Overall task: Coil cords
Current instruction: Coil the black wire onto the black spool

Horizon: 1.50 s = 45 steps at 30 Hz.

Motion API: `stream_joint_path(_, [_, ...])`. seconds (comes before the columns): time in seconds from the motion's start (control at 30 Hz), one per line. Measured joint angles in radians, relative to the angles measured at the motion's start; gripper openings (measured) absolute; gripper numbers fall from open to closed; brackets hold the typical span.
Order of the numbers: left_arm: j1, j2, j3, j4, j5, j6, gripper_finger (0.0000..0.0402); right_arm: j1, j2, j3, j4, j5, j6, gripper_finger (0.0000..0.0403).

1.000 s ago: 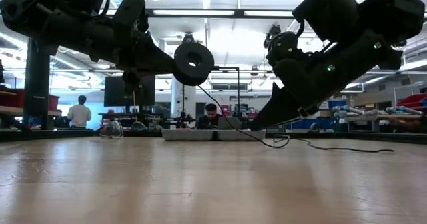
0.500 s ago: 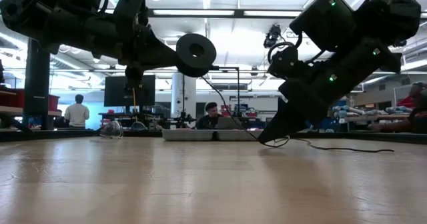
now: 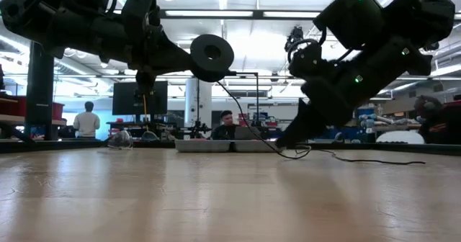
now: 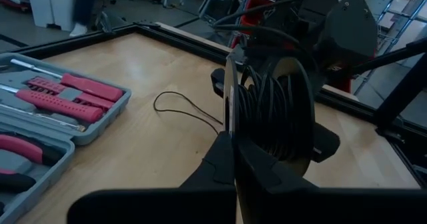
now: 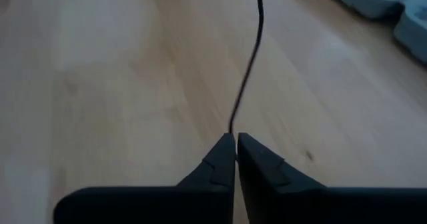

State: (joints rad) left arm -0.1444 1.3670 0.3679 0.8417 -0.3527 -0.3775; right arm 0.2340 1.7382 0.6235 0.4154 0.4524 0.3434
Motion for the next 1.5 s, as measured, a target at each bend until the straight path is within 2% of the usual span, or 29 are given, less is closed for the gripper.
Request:
stream_joint_path(0.2, [0.000, 0.000, 0.000, 0.007, 0.000, 0.000, 0.0000, -0.010, 0.009, 0.000, 0.073, -0.002, -0.002, 0.0045])
stream_joint_path(0.57, [0.000, 0.000, 0.000, 0.038, -0.001, 0.005, 0.0000, -0.040, 0.010, 0.000, 0.027, -0.030, 0.014, 0.0098])
stream_joint_path(0.8, [0.000, 0.000, 0.000, 0.065, -0.001, 0.008, 0.0000, -0.041, 0.011, 0.000, 0.033, -0.120, 0.022, 0.0100])
stream_joint_path(1.03, [0.000, 0.000, 0.000, 0.076, 0.004, 0.008, 0.0000, -0.048, 0.011, 0.000, 0.019, -0.090, -0.005, 0.0097])
stream_joint_path(1.2, [0.000, 0.000, 0.000, 0.107, 0.033, 0.008, 0.0000, -0.061, 0.011, 0.000, -0.009, -0.094, -0.005, 0.0081])
stream_joint_path(1.37, [0.000, 0.000, 0.000, 0.112, 0.034, 0.008, 0.0000, -0.059, 0.011, 0.000, 0.018, -0.116, -0.012, 0.0074])
stream_joint_path(1.5, [0.000, 0.000, 0.000, 0.112, 0.035, 0.008, 0.0000, -0.063, 0.011, 0.000, 0.057, -0.103, -0.083, 0.0079])
